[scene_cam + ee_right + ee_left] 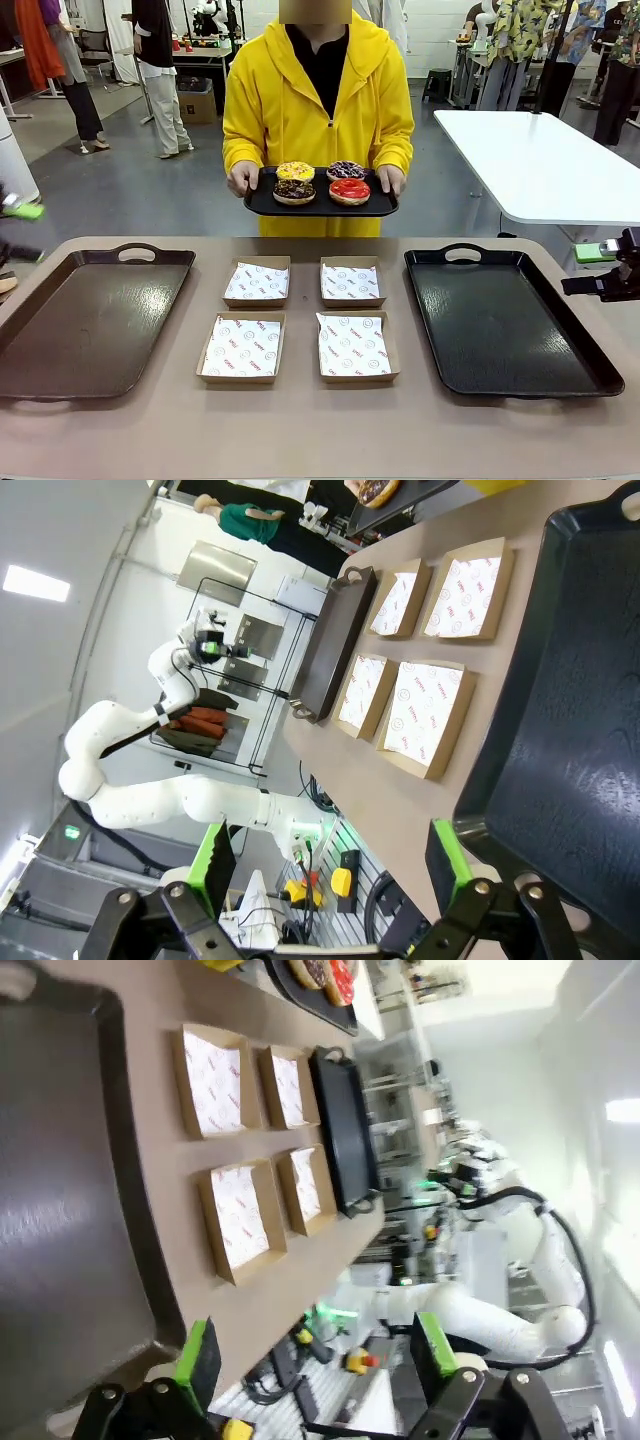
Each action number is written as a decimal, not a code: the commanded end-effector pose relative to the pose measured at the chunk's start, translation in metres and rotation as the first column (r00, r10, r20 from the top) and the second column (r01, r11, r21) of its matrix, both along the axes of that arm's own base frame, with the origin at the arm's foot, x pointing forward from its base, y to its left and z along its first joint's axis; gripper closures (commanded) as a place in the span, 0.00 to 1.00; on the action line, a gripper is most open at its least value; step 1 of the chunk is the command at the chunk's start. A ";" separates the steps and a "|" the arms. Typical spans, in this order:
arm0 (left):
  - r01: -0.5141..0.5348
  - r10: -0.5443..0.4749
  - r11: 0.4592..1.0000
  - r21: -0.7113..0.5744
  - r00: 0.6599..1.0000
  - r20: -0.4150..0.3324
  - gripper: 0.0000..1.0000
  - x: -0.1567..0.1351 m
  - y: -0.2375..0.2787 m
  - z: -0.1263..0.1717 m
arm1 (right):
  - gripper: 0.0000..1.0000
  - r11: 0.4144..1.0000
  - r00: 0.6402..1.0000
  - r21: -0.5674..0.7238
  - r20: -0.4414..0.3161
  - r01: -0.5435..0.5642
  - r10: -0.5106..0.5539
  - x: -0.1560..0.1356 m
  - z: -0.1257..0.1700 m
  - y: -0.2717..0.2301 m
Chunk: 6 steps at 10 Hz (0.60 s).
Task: Individually package the donuts and arrange them on the tray.
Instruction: Pick up one Paper togo box.
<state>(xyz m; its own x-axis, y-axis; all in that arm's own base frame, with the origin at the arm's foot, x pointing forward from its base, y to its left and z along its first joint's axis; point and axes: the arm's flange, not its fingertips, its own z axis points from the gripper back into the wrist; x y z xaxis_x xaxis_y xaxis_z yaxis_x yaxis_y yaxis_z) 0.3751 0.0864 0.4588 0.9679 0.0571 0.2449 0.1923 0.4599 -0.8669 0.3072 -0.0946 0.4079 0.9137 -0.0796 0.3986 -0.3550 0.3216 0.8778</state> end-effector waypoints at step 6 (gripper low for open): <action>-0.039 0.137 0.774 0.632 0.985 -0.108 0.00 0.143 -0.169 0.044 | 0.00 1.000 1.000 0.007 0.006 -0.007 0.007 0.000 0.000 0.000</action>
<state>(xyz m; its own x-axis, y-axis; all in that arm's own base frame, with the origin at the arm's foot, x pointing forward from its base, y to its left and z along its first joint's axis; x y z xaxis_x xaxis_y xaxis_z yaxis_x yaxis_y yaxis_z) 0.4963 -0.0724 0.5095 0.9828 0.0055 0.1844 0.0843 0.8757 -0.4754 0.3071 -0.0945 0.4079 0.9137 -0.0793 0.3986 -0.3550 0.3216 0.8778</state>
